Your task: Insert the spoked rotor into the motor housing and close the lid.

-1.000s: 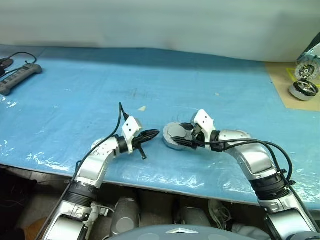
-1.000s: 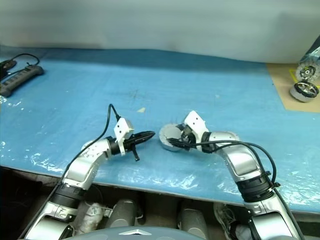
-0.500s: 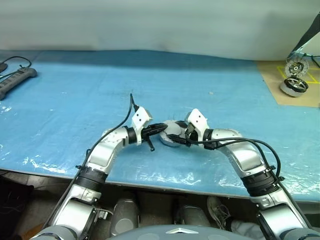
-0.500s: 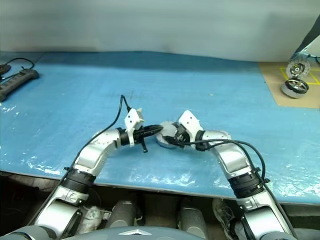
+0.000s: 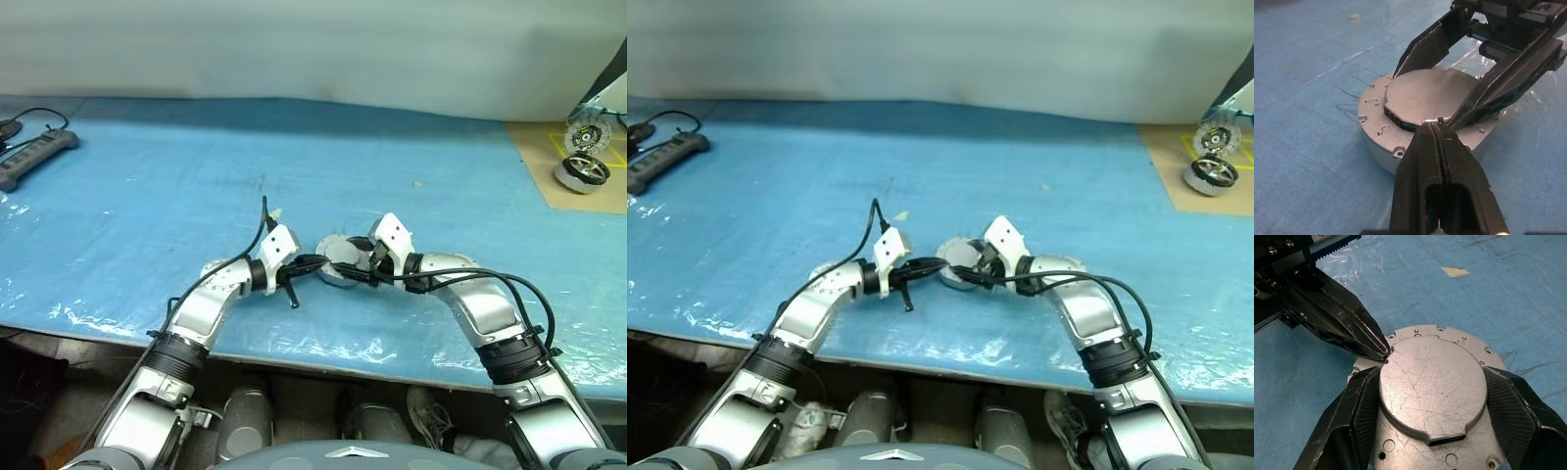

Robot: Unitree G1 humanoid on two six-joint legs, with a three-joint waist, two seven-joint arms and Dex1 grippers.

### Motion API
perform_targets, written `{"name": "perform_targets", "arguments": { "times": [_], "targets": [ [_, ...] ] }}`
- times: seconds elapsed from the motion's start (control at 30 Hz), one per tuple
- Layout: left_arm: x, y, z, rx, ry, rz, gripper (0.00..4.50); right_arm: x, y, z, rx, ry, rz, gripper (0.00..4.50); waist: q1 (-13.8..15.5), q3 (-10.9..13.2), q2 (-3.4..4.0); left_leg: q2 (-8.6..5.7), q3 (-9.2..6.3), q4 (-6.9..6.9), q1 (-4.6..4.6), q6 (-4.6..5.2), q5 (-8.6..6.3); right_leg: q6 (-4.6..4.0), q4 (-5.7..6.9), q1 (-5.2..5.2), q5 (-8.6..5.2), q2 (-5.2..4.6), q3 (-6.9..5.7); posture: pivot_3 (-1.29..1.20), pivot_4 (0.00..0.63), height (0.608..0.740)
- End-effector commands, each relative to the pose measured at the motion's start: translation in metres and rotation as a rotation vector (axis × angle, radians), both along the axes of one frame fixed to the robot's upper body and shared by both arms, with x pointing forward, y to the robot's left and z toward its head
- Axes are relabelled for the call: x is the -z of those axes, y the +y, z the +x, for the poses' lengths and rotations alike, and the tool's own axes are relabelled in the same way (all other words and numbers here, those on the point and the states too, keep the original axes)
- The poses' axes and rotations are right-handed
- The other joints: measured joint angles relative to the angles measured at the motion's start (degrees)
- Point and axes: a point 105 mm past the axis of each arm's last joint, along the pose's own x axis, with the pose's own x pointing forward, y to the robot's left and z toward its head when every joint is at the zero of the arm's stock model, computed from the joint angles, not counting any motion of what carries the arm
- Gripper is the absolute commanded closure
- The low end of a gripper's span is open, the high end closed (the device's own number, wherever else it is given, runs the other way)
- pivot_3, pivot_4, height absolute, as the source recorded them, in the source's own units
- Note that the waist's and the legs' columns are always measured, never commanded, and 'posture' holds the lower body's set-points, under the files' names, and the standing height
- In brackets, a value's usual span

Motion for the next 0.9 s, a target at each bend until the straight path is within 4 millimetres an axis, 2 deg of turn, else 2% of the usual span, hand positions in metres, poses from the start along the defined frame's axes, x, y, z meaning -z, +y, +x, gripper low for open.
{"name": "perform_targets", "arguments": {
  "times": [0.03,0.17,0.23,0.33,0.43,0.53,0.73,0.8,0.9],
  "targets": [
    [0.001,0.002,0.008,0.006,0.010,0.044,4.50,0.051,-0.030,-0.006,0.109,0.179,-0.098,1.56,0.1,0.0,0.00,0.00,0.00,0.00,0.00,0.00,0.00,0.00,-0.06,0.00,0.00,0.00,0.00,0.00,0.150,0.740],
    [0.000,-0.001,0.019,0.007,0.011,0.051,4.50,0.053,-0.032,-0.003,0.107,0.147,-0.111,1.56,0.2,0.0,0.02,-0.01,-0.02,-0.19,0.00,0.00,0.00,0.01,-0.68,0.09,0.00,0.00,-0.01,0.00,0.150,0.740],
    [-0.001,-0.003,0.023,0.009,0.011,0.052,4.50,0.050,-0.030,-0.003,0.087,0.127,-0.094,0.83,0.2,0.0,0.01,-0.09,-0.01,-0.24,-0.05,0.00,0.00,0.01,-0.93,0.09,0.00,-0.09,-0.02,0.00,0.150,0.740],
    [-0.001,-0.003,0.028,0.009,0.011,0.053,4.50,0.041,-0.027,-0.002,0.086,0.128,-0.036,0.01,0.3,0.0,-0.01,-0.39,-0.01,-0.27,-0.04,0.00,0.00,0.01,-1.00,0.09,0.00,-0.39,-0.02,0.00,0.150,0.740],
    [0.000,-0.001,0.031,0.013,0.011,0.059,4.50,0.029,-0.013,-0.011,0.057,0.111,0.006,0.01,0.5,0.0,-0.02,-0.56,0.00,-0.31,-0.06,0.01,0.00,0.01,-1.00,0.05,0.01,-0.60,-0.02,0.00,0.150,0.740],
    [0.000,0.000,0.034,0.017,0.010,0.061,4.50,0.014,-0.011,-0.014,0.042,0.075,0.028,0.01,0.9,0.0,-0.08,-0.58,0.00,-0.37,-0.08,0.14,-0.08,0.01,-0.99,0.05,0.02,-0.62,-0.02,0.00,0.150,0.740],
    [0.004,0.001,0.041,0.017,0.013,0.064,4.50,-0.032,-0.010,-0.007,0.035,-0.032,0.117,0.01,1.3,0.0,-0.07,-0.57,0.03,-0.70,-0.30,0.24,-0.14,-0.10,-0.66,-0.19,0.68,-0.61,-0.12,0.00,0.150,0.740],
    [0.007,0.001,0.042,0.019,0.014,0.065,4.50,-0.049,-0.012,-0.003,0.053,-0.071,0.164,0.01,1.2,0.0,-0.05,-0.55,0.03,-0.76,-0.51,0.23,-0.16,-0.14,-0.67,-0.40,0.69,-0.60,-0.19,0.00,0.150,0.740],
    [0.010,0.002,0.040,0.025,0.014,0.064,4.50,-0.066,-0.018,0.000,0.090,-0.090,0.249,0.01,1.2,0.0,-0.05,-0.56,0.03,-0.58,-1.31,0.47,-0.19,-0.14,-0.57,-1.11,0.74,-0.60,-0.21,0.00,0.150,0.740]
  ]
}}
